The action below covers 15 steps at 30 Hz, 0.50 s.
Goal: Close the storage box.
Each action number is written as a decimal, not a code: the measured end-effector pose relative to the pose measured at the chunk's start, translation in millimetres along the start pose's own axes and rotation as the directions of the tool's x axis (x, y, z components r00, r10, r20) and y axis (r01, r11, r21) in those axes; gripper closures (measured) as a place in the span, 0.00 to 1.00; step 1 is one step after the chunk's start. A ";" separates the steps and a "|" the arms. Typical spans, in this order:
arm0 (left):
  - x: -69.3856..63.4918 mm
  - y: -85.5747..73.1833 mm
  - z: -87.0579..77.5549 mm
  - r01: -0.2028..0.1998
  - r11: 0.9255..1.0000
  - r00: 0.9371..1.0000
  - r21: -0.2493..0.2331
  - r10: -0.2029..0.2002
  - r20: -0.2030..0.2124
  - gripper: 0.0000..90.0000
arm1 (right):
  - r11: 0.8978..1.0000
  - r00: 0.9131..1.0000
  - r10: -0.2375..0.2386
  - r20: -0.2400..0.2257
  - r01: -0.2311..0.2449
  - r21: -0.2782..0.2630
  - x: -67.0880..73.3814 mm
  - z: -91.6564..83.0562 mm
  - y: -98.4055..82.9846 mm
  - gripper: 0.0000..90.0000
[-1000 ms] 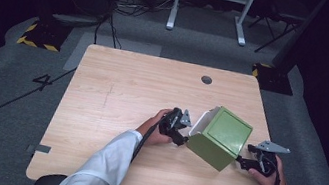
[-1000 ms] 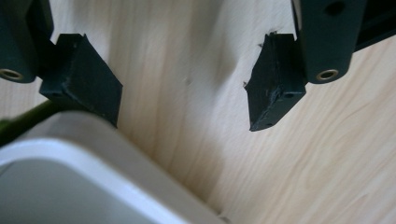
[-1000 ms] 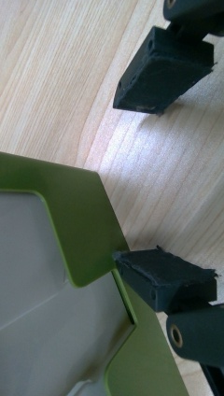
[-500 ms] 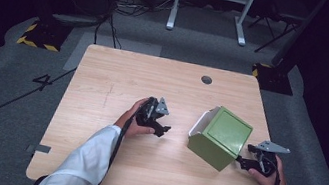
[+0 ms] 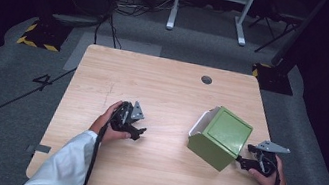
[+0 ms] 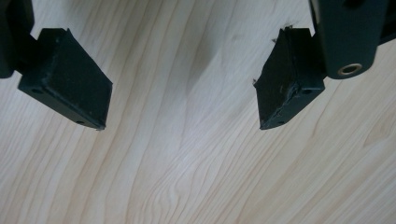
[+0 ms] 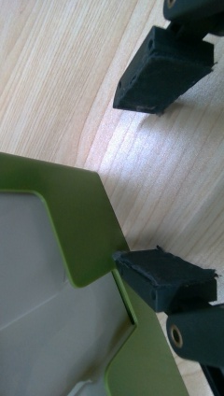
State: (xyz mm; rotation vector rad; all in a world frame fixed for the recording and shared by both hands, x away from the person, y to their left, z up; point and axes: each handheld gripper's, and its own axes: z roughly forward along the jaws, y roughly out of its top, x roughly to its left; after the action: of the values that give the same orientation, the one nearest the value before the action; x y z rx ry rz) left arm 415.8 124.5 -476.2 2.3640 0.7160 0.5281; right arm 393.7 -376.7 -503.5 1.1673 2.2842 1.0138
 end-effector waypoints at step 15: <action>6.1 -55.0 -26.4 0.077 0.997 0.997 0.001 -0.077 -0.029 0.19 | 1.000 1.000 -0.003 -0.003 0.003 -0.001 -0.3 -0.7 -0.7 0.24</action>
State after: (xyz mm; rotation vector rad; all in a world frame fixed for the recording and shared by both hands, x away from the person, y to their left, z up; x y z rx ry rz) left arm 386.9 176.4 -491.2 2.3243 0.8181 0.5293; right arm 393.0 -377.5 -503.5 1.1629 2.2871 1.0158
